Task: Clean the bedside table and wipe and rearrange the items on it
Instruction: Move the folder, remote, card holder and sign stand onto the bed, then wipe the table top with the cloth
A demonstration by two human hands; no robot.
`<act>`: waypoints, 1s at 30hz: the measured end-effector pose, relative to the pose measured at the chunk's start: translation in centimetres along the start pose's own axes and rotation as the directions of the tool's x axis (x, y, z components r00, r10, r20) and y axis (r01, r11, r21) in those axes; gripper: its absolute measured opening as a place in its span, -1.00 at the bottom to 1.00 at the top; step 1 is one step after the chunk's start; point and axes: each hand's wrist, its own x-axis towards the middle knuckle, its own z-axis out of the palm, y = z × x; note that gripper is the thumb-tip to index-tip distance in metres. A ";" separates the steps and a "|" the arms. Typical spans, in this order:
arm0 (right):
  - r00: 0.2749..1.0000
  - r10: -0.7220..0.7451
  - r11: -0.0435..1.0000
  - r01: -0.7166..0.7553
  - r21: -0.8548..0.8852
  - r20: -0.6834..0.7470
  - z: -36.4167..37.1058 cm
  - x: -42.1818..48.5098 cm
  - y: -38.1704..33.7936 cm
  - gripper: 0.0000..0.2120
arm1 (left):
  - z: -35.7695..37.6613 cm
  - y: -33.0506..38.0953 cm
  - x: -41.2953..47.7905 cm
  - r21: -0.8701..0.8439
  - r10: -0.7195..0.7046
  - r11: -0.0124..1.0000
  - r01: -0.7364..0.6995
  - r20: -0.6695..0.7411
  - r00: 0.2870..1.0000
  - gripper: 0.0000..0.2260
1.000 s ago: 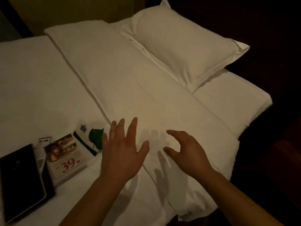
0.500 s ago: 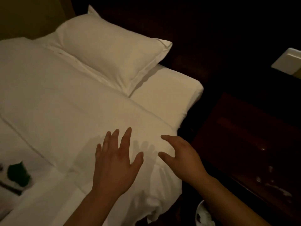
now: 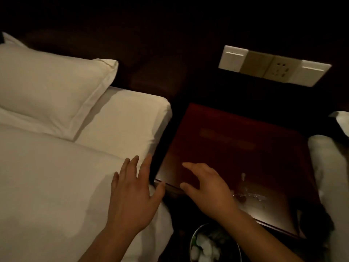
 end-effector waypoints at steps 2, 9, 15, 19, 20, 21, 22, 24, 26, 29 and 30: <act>0.999 0.037 0.999 -0.036 0.017 -0.034 -1.0 -0.4 1.9 -0.46 | 1.0 1.5 0.8 -0.001 0.035 0.999 -0.035 0.006 0.999 -0.30; 0.974 0.201 0.978 -0.194 0.071 -0.107 -2.3 -2.7 7.6 -0.48 | 5.2 5.2 3.6 0.024 0.167 0.985 -0.170 0.108 0.980 -0.29; 0.913 0.347 0.937 -0.346 0.042 -0.213 -3.9 -5.7 12.2 -0.50 | 10.1 7.6 8.1 0.082 0.316 0.937 -0.340 0.222 0.923 -0.29; 0.793 0.429 0.841 -0.526 -0.131 -0.432 -6.6 -9.1 17.5 -0.48 | 14.6 7.4 12.1 0.168 0.355 0.897 -0.409 0.277 0.893 -0.43; 0.746 0.467 0.793 -0.591 -0.148 -0.475 -7.3 -10.0 19.1 -0.46 | 15.8 7.2 13.2 0.188 0.351 0.890 -0.416 0.299 0.887 -0.44; 0.692 0.526 0.735 -0.662 -0.145 -0.494 -7.9 -10.8 20.6 -0.44 | 16.9 6.9 14.1 0.208 0.351 0.880 -0.428 0.323 0.879 -0.45; 0.639 0.596 0.673 -0.728 -0.131 -0.487 -8.3 -11.6 22.0 -0.42 | 18.0 6.6 14.6 0.223 0.358 0.867 -0.445 0.341 0.869 -0.45; 0.581 0.690 0.588 -0.798 -0.135 -0.431 -7.9 -12.5 24.4 -0.37 | 19.8 5.8 15.0 0.230 0.388 0.853 -0.468 0.319 0.865 -0.44; 0.576 0.725 0.577 -0.807 -0.124 -0.376 -7.0 -12.7 25.9 -0.34 | 20.9 5.3 14.9 0.255 0.406 0.846 -0.469 0.264 0.875 -0.44; 0.566 0.700 0.596 -0.799 -0.079 -0.436 -6.3 -12.3 26.4 -0.49 | 21.3 5.1 15.0 0.266 0.420 0.836 -0.479 0.250 0.872 -0.45; 0.554 0.681 0.611 -0.791 -0.046 -0.480 -6.1 -12.2 26.1 -0.57 | 21.3 5.0 14.9 0.264 0.424 0.838 -0.478 0.237 0.874 -0.45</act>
